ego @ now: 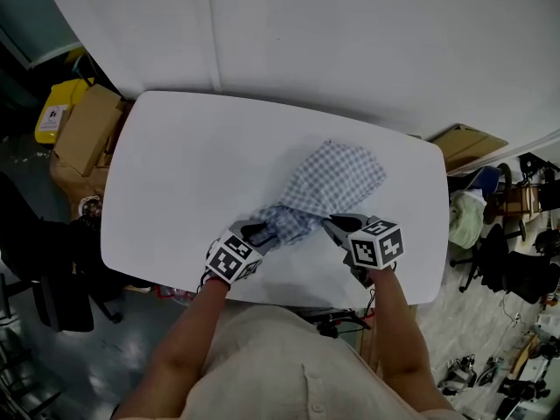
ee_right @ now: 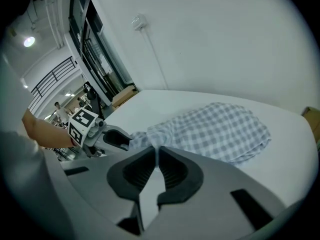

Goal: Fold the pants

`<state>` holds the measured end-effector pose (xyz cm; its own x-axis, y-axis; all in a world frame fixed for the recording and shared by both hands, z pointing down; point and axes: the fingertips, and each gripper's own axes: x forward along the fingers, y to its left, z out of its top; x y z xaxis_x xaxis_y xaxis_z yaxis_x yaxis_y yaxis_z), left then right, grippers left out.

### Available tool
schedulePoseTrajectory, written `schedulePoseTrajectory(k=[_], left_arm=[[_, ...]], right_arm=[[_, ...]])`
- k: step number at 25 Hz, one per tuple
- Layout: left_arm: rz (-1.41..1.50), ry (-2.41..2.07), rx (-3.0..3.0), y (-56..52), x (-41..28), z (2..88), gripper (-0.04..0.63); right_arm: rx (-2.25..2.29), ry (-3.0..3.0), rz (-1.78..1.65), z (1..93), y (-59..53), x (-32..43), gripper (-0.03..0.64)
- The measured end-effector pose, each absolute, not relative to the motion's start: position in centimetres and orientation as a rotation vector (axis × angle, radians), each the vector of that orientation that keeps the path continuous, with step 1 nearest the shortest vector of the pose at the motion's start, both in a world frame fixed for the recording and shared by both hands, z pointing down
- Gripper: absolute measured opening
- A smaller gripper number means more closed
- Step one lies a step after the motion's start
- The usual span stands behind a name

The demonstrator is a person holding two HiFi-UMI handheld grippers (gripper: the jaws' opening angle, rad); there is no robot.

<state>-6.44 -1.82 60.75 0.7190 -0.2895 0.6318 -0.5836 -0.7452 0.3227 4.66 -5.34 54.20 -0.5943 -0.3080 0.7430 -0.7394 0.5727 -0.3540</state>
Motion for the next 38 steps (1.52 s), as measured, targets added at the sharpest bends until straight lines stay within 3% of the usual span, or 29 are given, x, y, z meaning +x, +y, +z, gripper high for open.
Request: schedulePoseTrajectory(k=[9,18,21,24,32,35,38], left_arm=[[0.661,-0.679,2.535,-2.1,-4.1,54.3,0.156],[-0.092,-0.392,1.872,-4.2,2.4,52.1,0.164],[-0.290,-0.371,1.671,-5.9,1.9,52.9,0.256],[-0.468,-0.373,1.511,-7.1,0.9,53.4,0.290],[-0.481,-0.388,1.440,-7.4,1.3,54.6,0.291],[-0.468,-0.435,1.406,-7.8,1.1,55.4,0.279],[-0.483,-0.493,1.353,-8.4,0.4,56.2,0.122]], right_arm=[[0.796,-2.161,0.897,53.5,-6.4,4.4,0.034],[0.752,-2.170,0.866,51.6,-7.5,4.2,0.034],[0.742,-2.181,0.866,51.5,-7.2,4.0,0.034],[0.739,-2.183,0.864,51.8,-6.8,3.9,0.034],[0.691,-2.095,0.676,54.0,-4.8,2.6,0.035],[0.681,-2.061,0.598,54.6,-4.4,2.5,0.037],[0.661,-2.063,0.577,54.7,-4.1,2.5,0.090]])
